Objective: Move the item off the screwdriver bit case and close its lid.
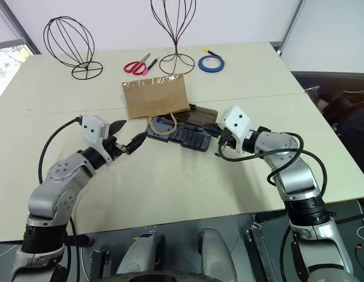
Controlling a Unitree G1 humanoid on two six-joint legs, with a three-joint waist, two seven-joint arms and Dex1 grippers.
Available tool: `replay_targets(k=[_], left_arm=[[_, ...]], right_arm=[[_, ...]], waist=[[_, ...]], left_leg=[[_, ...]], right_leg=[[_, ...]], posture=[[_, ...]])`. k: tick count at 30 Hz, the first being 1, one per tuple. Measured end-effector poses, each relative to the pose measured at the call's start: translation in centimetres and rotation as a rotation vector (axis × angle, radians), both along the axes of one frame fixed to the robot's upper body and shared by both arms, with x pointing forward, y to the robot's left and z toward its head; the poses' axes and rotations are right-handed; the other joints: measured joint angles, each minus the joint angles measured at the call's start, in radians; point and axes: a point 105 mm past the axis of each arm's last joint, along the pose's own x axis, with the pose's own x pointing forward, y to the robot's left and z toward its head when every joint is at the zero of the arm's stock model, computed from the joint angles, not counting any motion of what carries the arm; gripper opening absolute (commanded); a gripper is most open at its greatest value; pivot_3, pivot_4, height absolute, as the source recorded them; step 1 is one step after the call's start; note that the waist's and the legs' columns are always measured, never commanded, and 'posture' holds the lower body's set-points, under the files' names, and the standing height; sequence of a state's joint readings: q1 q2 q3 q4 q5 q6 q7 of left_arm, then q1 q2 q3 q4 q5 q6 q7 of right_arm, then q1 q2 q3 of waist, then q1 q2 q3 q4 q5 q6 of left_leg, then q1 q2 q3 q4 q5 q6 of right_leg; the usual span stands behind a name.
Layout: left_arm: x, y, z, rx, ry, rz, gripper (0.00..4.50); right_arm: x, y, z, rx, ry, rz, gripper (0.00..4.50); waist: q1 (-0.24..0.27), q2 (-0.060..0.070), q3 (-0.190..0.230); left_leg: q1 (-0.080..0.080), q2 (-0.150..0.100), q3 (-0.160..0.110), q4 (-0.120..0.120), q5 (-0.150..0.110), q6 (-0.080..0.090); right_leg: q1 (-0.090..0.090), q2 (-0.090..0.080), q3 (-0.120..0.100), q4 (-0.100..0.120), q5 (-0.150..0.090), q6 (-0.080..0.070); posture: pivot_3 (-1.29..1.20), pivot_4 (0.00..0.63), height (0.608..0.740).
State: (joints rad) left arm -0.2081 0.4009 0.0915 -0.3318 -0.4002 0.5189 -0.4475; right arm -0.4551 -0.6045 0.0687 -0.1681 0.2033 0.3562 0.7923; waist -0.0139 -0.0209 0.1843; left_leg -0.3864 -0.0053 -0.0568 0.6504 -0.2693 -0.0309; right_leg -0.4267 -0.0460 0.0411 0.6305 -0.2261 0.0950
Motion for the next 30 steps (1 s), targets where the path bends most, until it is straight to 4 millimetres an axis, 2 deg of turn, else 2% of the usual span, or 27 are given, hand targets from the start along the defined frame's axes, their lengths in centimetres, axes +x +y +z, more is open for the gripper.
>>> replay_targets(k=[11, 14, 17, 21, 26, 30], left_arm=[[0.2, -0.1, -0.3, 0.003, 0.005, 0.02, 4.48], [0.2, -0.2, -0.3, 0.001, 0.005, 0.023, 4.5], [0.3, -0.5, -0.3, 0.003, 0.004, 0.021, 4.5], [0.4, -0.6, -0.3, 0.001, 0.001, 0.023, 4.5], [0.4, -0.4, -0.4, 0.005, -0.003, 0.036, 4.5], [0.5, -0.6, -0.2, -0.003, -0.015, 0.037, 4.5]], right_arm=[[2.6, -0.3, 0.9, 0.02, -0.026, -0.069, 0.0], [4.1, 0.0, 1.3, 0.041, -0.03, -0.105, 0.88], [6.0, 1.8, 1.4, 0.055, -0.012, -0.112, 2.4], [7.6, 4.1, 1.1, 0.067, 0.014, -0.096, 4.47], [10.1, 5.1, -0.1, 0.079, 0.086, -0.145, 4.47], [12.2, 5.7, 0.4, 0.135, 0.131, -0.231, 4.47]], waist=[[0.0, 0.0, 0.0], [-0.004, 0.0, 0.0], [-0.007, 0.0, 0.0], [-0.002, 0.0, 0.0], [-0.004, 0.001, 0.0], [-0.007, 0.001, 0.001]], left_leg=[[0.0, 0.0, 0.0, 0.0, 0.0, 0.0], [0.0, 0.0, 0.0, 0.0, 0.0, 0.0], [0.001, 0.0, 0.0, -0.001, 0.0, 0.0], [0.0, 0.0, 0.0, -0.001, 0.0, 0.0], [0.0, -0.001, 0.0, -0.001, 0.0, 0.0], [0.0, -0.001, 0.0, -0.002, 0.0, 0.0]], right_leg=[[0.0, 0.0, 0.0, 0.0, 0.0, 0.0], [0.0, 0.0, 0.0, 0.0, 0.0, 0.0], [0.0, 0.001, 0.0, 0.0, 0.0, 0.0], [-0.001, 0.0, 0.0, 0.0, 0.0, 0.0], [-0.001, -0.001, 0.0, 0.0, 0.0, 0.0], [-0.002, -0.001, 0.0, 0.001, 0.001, 0.0]], posture=[[0.0, 0.15, 0.74], [0.0, 0.15, 0.74], [0.0, 0.15, 0.74], [0.0, 0.15, 0.74], [0.0, 0.15, 0.74], [0.0, 0.15, 0.74]])
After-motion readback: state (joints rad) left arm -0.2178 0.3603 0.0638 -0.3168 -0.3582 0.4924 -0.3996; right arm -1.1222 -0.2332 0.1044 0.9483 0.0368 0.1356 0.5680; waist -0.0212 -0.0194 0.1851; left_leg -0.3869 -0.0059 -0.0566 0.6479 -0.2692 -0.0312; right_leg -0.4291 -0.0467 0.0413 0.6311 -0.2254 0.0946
